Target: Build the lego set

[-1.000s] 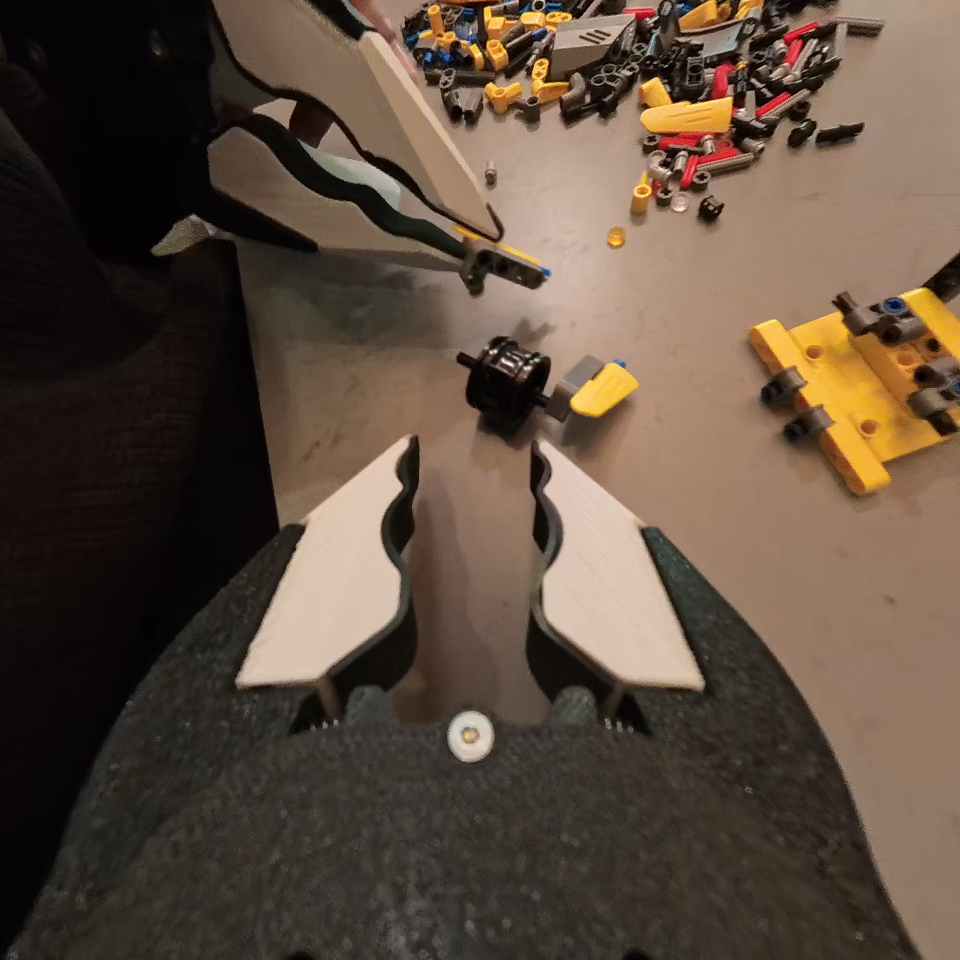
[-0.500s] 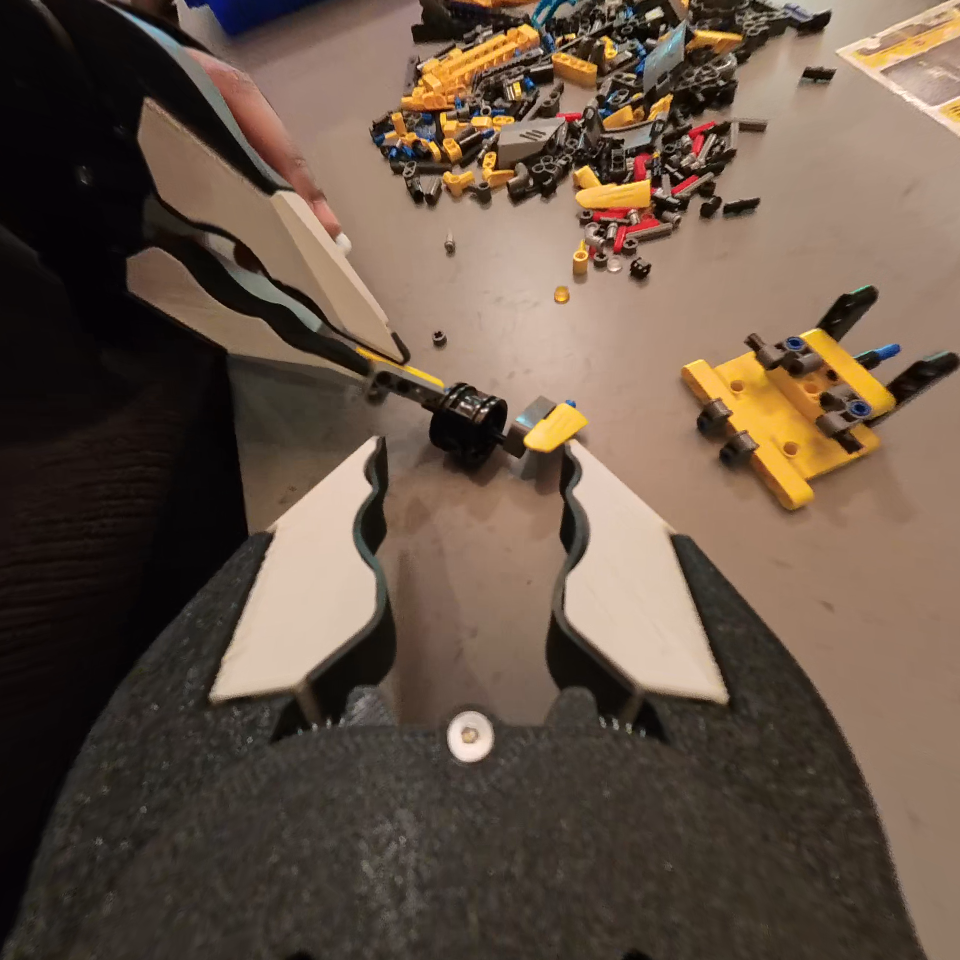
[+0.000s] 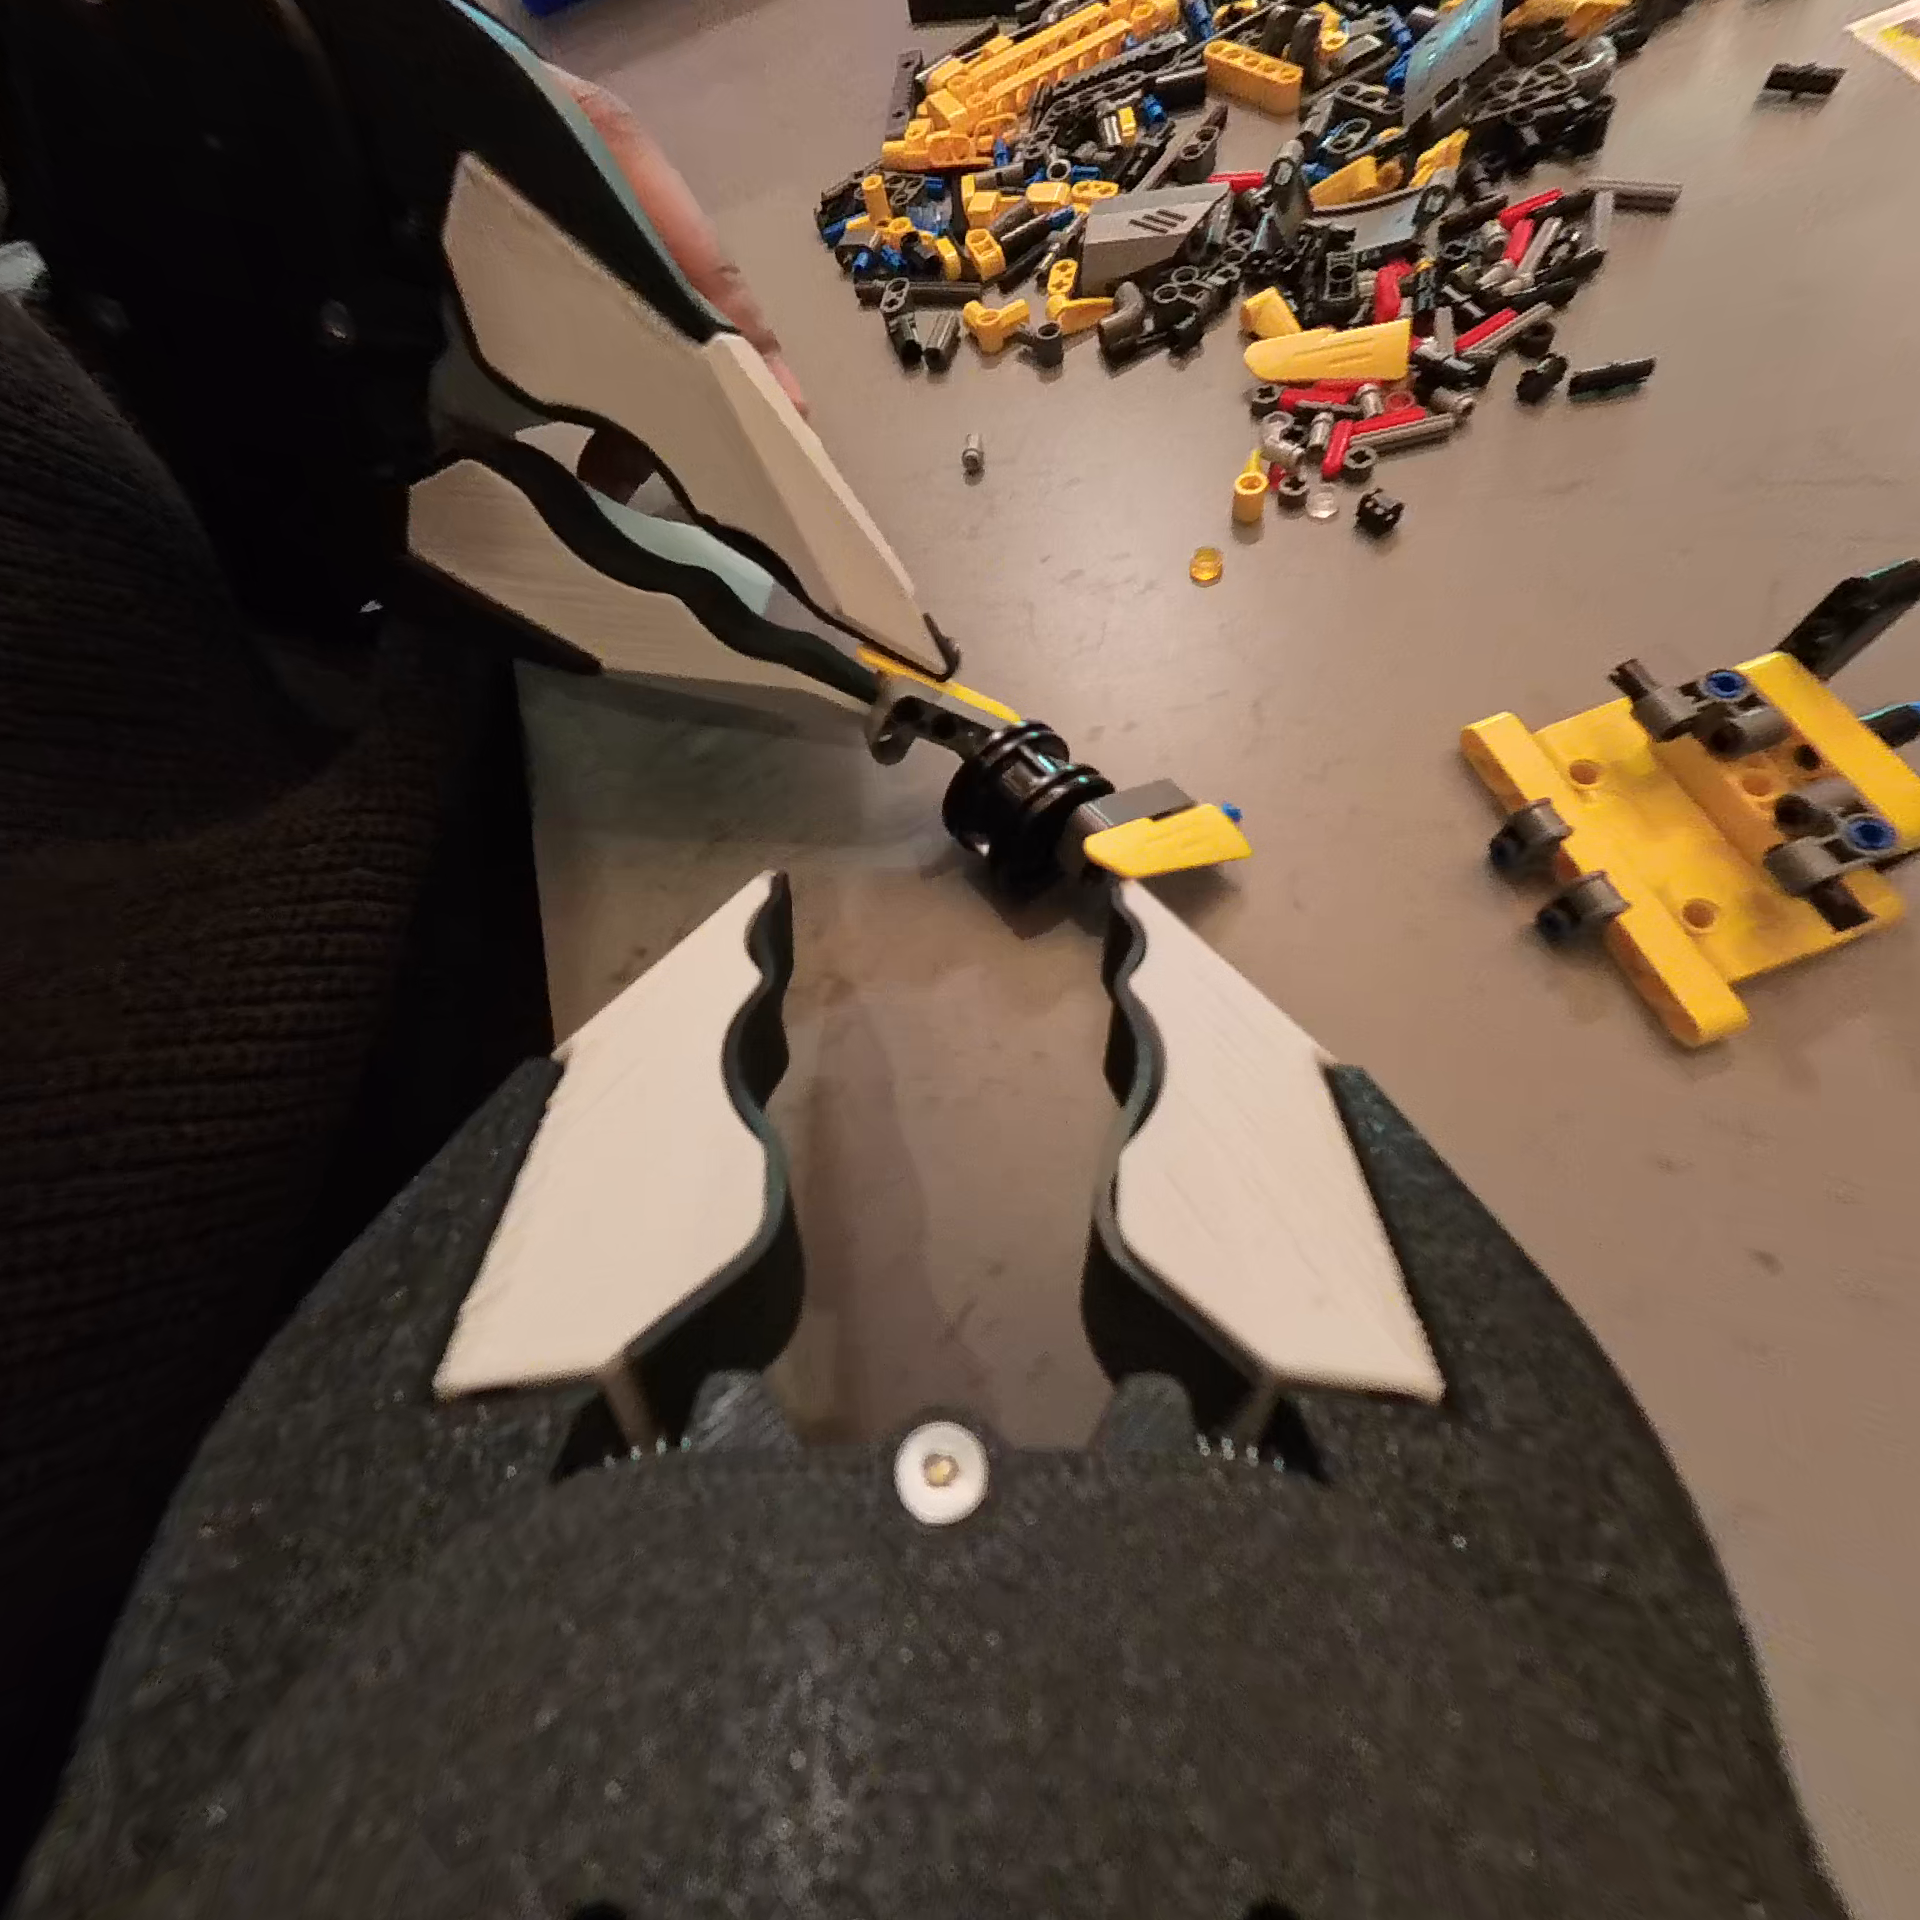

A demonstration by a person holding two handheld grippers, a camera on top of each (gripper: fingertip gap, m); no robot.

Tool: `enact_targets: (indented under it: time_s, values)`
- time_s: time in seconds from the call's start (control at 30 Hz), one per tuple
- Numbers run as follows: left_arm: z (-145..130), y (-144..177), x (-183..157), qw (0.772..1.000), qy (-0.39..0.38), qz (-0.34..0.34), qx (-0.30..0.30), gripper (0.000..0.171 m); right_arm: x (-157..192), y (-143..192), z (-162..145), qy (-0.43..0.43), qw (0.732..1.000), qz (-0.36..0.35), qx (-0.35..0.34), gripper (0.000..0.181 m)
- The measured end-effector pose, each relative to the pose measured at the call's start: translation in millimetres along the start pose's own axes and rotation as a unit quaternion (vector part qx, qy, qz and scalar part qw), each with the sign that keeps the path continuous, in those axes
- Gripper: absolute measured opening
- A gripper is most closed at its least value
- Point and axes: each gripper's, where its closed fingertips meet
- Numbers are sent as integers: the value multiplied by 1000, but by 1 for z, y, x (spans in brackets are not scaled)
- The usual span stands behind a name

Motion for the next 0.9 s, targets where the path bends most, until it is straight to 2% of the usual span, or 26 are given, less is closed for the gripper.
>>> enact_targets:
  time_s: [0.17,0.33,0.5,0.63,0.77,0.9]
  values:
    - [0,2,2,1000,-1,2,-5,4,1,2,-2,6,1000,1,4,60]
    - [-3,13,14,1000,20,13,-8,4,-11,13,-2,19,999,-36,-8,57]
    - [-20,10,18,998,0,39,43,4,-19,19,18,113,987,-106,-48,57]
    - [-22,4,17,996,-3,57,63,4,-21,11,14,178,972,-153,-12,58]
    - [-22,2,19,994,-21,79,77,4,-28,2,0,162,973,-159,43,59]
    - [-28,0,16,989,-60,93,101,5,-28,-1,-5,150,976,-149,58,58]
Point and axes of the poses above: each gripper's, where its closed fingertips meet, y back along the fingers, z out of its top, x = y × z across the jaws, and after that the axes turned 14 degrees about y, right-handed
